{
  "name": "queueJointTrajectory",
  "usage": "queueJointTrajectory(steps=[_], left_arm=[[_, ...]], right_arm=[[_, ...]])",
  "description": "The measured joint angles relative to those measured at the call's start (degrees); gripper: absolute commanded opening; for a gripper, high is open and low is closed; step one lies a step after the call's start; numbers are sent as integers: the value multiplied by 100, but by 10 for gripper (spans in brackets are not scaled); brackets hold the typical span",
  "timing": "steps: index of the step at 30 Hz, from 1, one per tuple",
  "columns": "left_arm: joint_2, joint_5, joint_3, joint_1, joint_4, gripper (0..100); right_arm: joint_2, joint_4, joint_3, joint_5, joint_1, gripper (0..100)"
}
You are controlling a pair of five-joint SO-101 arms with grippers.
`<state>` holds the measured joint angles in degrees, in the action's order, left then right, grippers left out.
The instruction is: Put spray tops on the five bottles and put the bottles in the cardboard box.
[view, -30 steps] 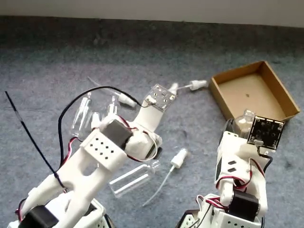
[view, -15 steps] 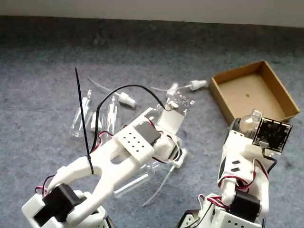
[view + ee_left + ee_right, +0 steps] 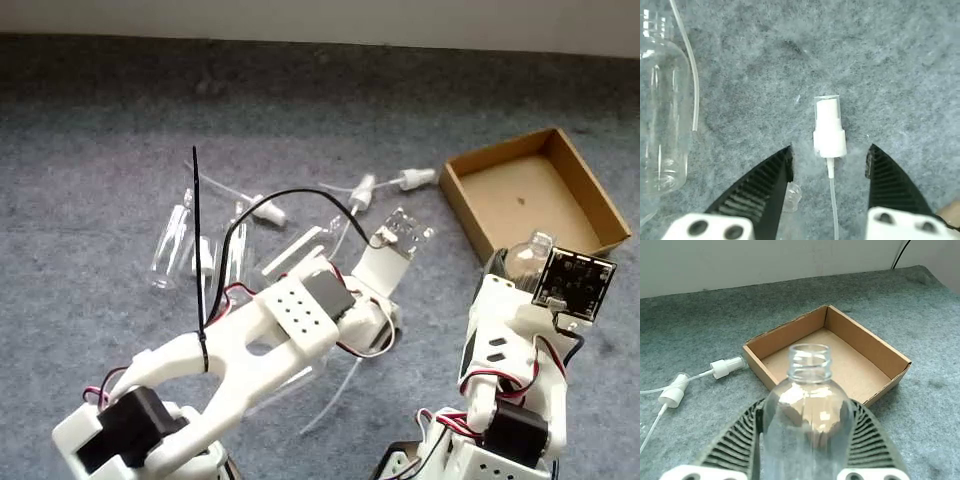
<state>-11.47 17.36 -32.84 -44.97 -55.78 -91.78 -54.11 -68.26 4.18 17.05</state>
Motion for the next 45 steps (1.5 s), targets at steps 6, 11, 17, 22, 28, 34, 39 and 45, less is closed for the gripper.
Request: queueJointTrajectory(steps=[6,11,17,22,28,34,39,45], left_arm=[[475,0,0,-53,229,211],[1187,0,0,-123,756,211],[1477,0,62,-105,941,207],[1486,18,105,-114,958,202],[1486,18,105,-132,958,108],[1486,18,105,-149,958,24],[1486,18,105,-158,958,6],[1486,18,105,-158,958,6]], right_arm=[[0,0,0,0,26,84],[0,0,0,0,18,84],[0,0,0,0,18,84],[-53,9,-176,0,18,84],[9,9,-264,0,18,84],[18,9,-264,0,18,84],[18,9,-264,0,18,84],[18,123,-264,0,18,84]])
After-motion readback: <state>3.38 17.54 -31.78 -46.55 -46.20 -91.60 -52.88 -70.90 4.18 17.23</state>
